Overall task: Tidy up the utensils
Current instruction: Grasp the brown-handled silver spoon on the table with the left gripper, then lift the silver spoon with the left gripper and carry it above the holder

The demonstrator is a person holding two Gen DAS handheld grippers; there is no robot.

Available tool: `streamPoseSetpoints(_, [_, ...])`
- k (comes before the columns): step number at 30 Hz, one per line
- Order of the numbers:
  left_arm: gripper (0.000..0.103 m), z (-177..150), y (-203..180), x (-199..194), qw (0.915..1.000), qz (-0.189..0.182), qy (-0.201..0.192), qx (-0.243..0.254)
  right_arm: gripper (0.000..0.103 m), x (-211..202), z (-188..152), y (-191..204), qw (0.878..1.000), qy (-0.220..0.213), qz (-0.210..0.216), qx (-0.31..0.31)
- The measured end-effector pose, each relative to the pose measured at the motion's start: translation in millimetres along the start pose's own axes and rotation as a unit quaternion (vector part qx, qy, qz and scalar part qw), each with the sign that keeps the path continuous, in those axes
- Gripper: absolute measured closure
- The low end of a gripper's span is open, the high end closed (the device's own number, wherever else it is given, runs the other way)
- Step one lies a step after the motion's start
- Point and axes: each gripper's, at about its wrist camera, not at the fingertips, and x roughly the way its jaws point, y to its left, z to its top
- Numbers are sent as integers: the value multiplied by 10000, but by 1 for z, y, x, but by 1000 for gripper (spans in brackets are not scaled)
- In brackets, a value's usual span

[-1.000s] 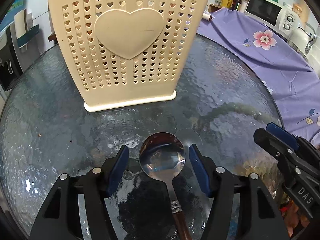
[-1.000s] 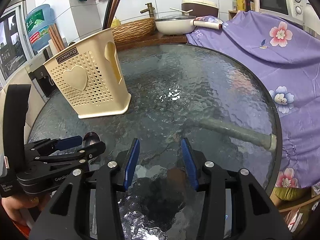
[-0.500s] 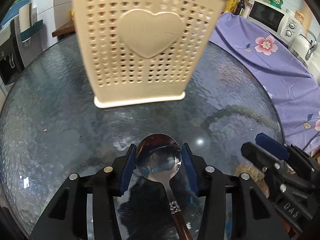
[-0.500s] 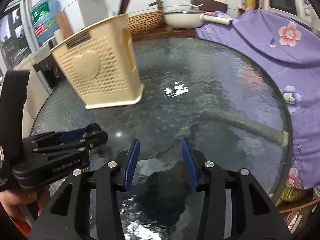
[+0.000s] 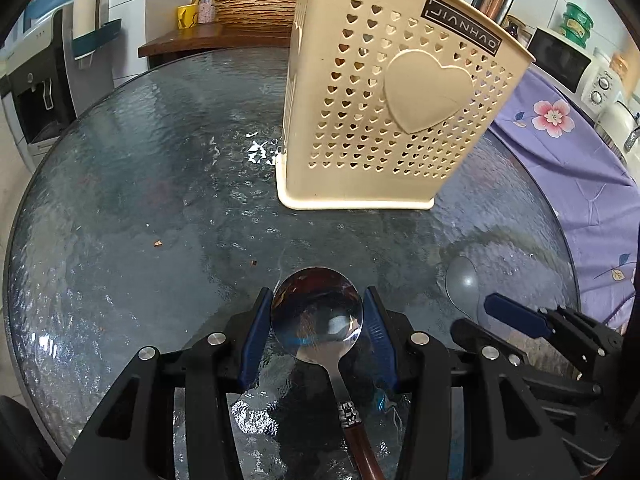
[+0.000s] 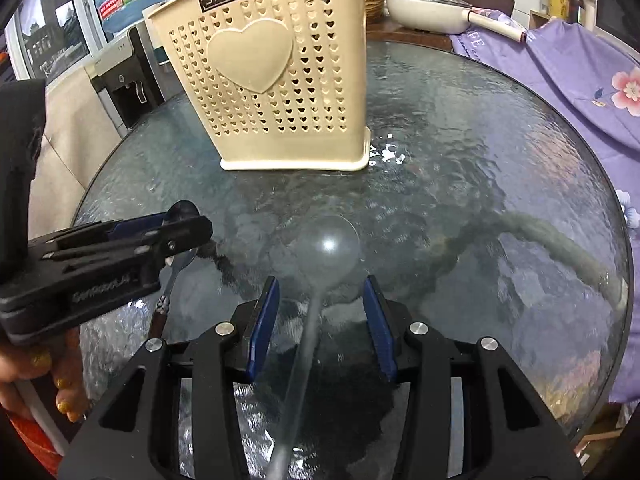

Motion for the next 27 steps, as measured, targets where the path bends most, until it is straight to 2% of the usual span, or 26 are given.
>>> streamPoseSetpoints(7, [58, 3, -1, 3, 9999, -41, -24, 96, 60, 11, 14, 10, 10000, 63, -37, -39])
streamPoseSetpoints(10, [58, 3, -2, 4, 9999, -73, -32, 92, 68, 15, 19, 9, 10000, 55, -62, -52])
streamPoseSetpoints(13, [58, 3, 2, 3, 9999, -61, -60, 76, 70, 15, 19, 8, 9999, 39, -35, -96])
streamPoseSetpoints(14, [58, 2, 5, 2, 9999, -81, -74, 49, 84, 14, 19, 6, 9999, 37, -18, -99])
streamPoseSetpoints(15, [58, 3, 8, 1, 9999, -107, -83, 30, 88, 14, 19, 5, 10000, 37, -5, -92])
streamPoseSetpoints(21, [58, 6, 12, -9, 9997, -123, -227, 44, 88, -1, 23, -8, 9999, -151, 65, -42])
streamPoseSetpoints(22, [58, 6, 11, -10, 9996, -125, -236, 38, 87, -1, 23, -7, 9999, -127, 63, -65])
streamPoseSetpoints(24, [58, 6, 11, -11, 9996, -117, -251, 28, 71, -1, 21, -6, 9999, -79, 20, -116])
streamPoseSetpoints(25, [58, 6, 12, -11, 9996, -101, -256, 10, 50, -2, 20, -5, 9999, -125, 32, -99])
streamPoseSetpoints(26, [58, 5, 13, -11, 9996, -84, -254, -15, 41, -4, 18, -4, 9998, -185, 64, -68])
streamPoseSetpoints(27, [58, 4, 14, -11, 9997, -77, -247, -28, 41, -5, 17, -3, 9997, -219, 86, -62])
